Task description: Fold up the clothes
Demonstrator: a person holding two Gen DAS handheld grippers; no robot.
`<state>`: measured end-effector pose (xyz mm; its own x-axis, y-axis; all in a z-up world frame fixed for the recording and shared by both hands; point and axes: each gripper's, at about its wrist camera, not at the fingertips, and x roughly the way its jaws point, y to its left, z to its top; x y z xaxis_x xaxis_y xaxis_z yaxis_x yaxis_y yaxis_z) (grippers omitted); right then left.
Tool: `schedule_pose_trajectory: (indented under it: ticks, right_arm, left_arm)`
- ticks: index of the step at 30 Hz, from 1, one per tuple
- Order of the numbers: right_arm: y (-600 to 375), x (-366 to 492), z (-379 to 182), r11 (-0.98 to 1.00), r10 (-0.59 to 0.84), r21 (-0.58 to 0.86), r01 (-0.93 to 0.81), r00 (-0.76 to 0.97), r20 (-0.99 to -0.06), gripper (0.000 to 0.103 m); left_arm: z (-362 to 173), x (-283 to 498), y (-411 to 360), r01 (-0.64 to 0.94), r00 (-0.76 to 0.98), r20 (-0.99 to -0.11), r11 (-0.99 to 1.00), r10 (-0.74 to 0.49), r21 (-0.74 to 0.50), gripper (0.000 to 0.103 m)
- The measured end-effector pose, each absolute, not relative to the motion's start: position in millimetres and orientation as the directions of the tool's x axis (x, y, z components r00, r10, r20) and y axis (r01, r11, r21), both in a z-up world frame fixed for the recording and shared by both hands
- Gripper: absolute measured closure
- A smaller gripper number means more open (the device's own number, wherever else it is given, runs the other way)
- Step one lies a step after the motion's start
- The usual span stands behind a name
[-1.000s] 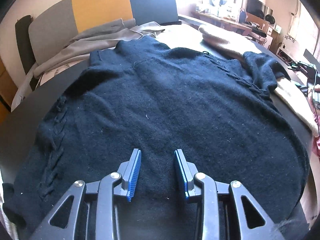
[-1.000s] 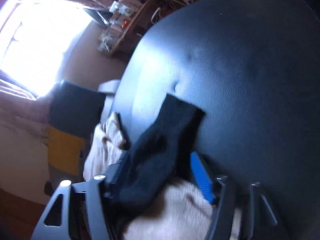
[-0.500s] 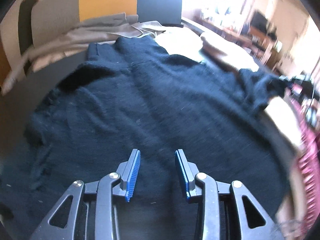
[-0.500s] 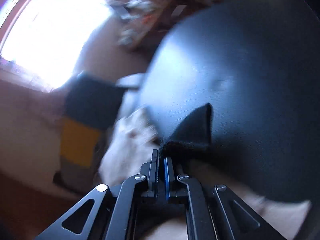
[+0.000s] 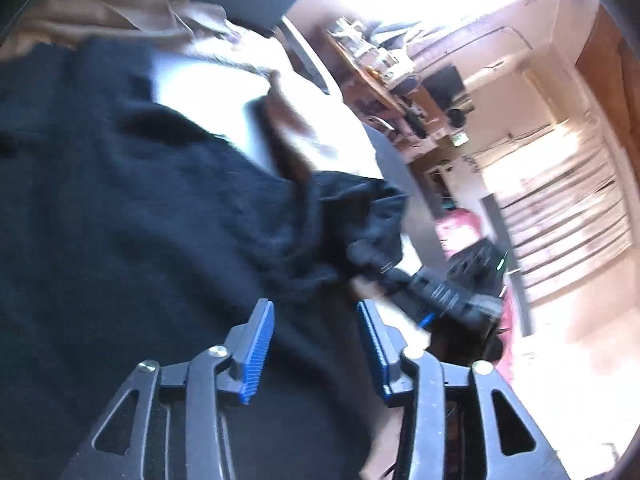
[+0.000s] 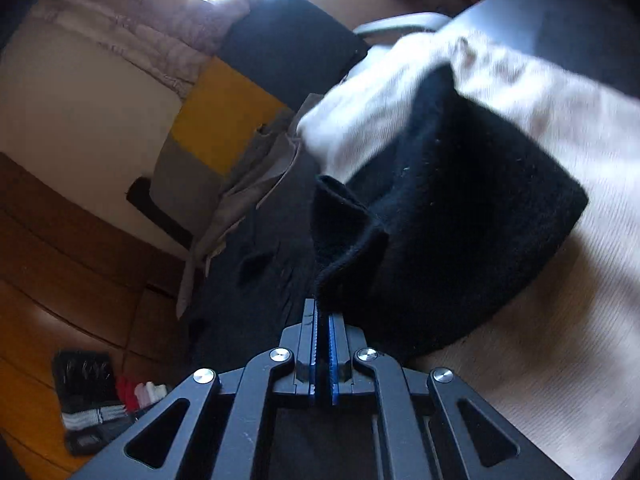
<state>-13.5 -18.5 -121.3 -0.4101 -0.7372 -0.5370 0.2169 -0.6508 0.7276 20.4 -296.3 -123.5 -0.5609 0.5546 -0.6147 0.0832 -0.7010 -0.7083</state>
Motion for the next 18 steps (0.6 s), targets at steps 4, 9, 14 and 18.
schedule_pose_trajectory:
  ticks: [4,9,14,18]
  right_arm:
    - [-28,-10,-129,-0.639,-0.750,0.730,0.240,-0.403,-0.524,0.098]
    - [-35,2,-122,-0.650,-0.752,0.681,0.337,-0.415,-0.513,0.097]
    - [-66,15,-112,-0.701,-0.712,0.535,0.472,-0.426,-0.558,0.097]
    - [-92,29,-105,-0.713,-0.684,0.409,0.570,-0.438,-0.583,0.094]
  left_arm:
    - [-126,-18,-270,0.070,-0.508,-0.588,-0.650,0.630,-0.757,0.045]
    - [-129,-52,-242,0.050,-0.450,-0.654,-0.714,0.608,-0.698,0.040]
    - [-138,-70,-232,0.038,-0.389,-0.698,-0.747,0.601,-0.664,0.037]
    - [-144,-75,-226,0.030,-0.345,-0.741,-0.782,0.576,-0.622,0.036]
